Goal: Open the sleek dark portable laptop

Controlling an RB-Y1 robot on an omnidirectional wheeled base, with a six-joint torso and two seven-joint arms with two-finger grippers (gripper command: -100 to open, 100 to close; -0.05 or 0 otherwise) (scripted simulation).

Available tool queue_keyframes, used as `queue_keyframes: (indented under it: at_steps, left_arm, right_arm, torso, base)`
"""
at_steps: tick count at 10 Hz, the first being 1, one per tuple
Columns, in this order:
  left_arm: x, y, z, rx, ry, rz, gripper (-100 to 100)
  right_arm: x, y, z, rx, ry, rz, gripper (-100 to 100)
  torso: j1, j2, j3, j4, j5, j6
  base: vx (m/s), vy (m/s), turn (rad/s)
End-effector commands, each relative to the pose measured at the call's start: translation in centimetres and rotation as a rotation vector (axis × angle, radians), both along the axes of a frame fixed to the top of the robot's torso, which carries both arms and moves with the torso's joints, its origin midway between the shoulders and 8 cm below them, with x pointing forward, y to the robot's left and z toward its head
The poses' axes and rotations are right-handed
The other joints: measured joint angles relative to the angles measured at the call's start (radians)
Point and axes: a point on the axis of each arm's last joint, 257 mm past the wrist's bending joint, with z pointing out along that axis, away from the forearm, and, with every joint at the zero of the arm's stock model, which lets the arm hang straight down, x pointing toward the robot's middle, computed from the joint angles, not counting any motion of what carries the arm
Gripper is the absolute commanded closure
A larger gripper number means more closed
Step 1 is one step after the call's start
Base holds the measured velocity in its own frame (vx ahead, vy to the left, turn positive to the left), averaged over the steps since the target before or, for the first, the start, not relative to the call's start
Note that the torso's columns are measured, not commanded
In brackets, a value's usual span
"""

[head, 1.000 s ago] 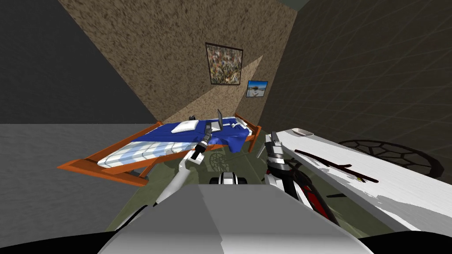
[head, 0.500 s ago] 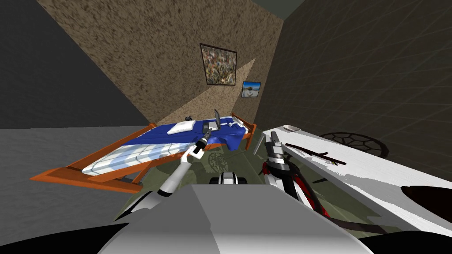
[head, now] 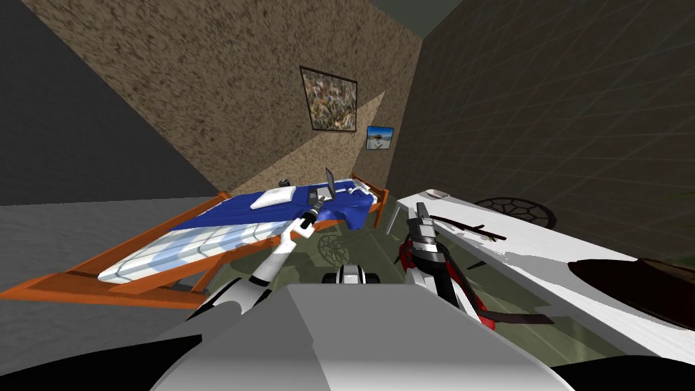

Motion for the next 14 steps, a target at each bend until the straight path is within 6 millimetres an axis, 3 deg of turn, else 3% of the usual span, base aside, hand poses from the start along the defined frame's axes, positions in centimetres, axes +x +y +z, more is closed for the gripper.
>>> queue_keyframes:
  at_steps: [1,2,5,6,7,9,10,11,12,13,14]
  left_arm:
    - [1.7,2.2,-0.2,0.042,0.039,0.063,-100]
    - [1.7,2.3,-0.3,0.042,0.043,0.067,-100]
    - [4.2,6.4,0.2,0.100,0.083,0.169,-100]
    - [4.3,6.8,0.3,0.101,0.093,0.185,-100]
    - [5.2,8.7,0.8,0.121,0.102,0.229,-100]
    - [5.3,9.4,0.8,0.125,0.118,0.256,-100]
    - [6.2,11.6,1.8,0.141,0.127,0.314,-100]
    - [6.1,11.9,1.6,0.143,0.136,0.327,-100]
    - [6.8,14.0,2.9,0.153,0.139,0.384,-100]
    - [6.7,14.6,2.5,0.156,0.152,0.399,-100]
    - [7.2,16.6,4.0,0.161,0.153,0.457,-100]
  right_arm:
    - [0.0,0.0,0.0,0.000,0.000,0.000,0]
    - [0.0,0.0,0.0,0.000,0.000,0.000,0]
    - [0.0,0.0,0.0,0.000,0.000,0.000,0]
    - [0.0,0.0,0.0,0.000,0.000,0.000,0]
    - [0.0,0.0,0.0,0.000,0.000,0.000,0]
    - [0.0,0.0,0.0,0.000,0.000,0.000,0]
    - [0.0,0.0,0.0,0.000,0.000,0.000,0]
    - [0.0,0.0,0.0,0.000,0.000,0.000,0]
    - [0.0,0.0,0.0,0.000,0.000,0.000,0]
    - [0.0,0.0,0.0,0.000,0.000,0.000,0]
    - [0.0,0.0,0.0,0.000,0.000,0.000,0]
  torso:
    - [0.000,0.000,0.000,0.000,0.000,0.001]
    - [0.000,-0.001,0.000,0.000,0.000,0.000]
    - [0.000,-0.001,-0.001,0.000,0.000,0.000]
    - [0.000,-0.001,0.000,0.000,0.000,0.001]
    - [0.000,0.000,0.000,0.000,0.000,0.000]
    - [0.000,-0.001,0.000,0.000,0.000,0.000]
    - [0.001,-0.001,-0.001,0.000,0.000,0.000]
    - [-0.001,-0.001,-0.001,0.000,0.000,0.002]
    - [0.000,-0.001,-0.001,0.000,0.000,0.000]
    - [-0.001,-0.001,-0.001,0.000,0.000,0.001]
    - [0.000,-0.001,0.000,0.000,0.000,0.000]
  base:
    - [-0.047,0.004,-0.087]
    - [-0.015,0.005,0.020]
    - [-0.027,0.001,-0.156]
    - [-0.023,-0.003,-0.096]
    - [-0.024,-0.009,-0.212]
    - [-0.013,-0.005,-0.036]
    - [-0.005,-0.013,-0.184]
    - [-0.003,-0.008,-0.115]
    - [-0.001,-0.018,-0.144]
    - [0.000,-0.015,-0.095]
    - [0.004,-0.019,-0.198]
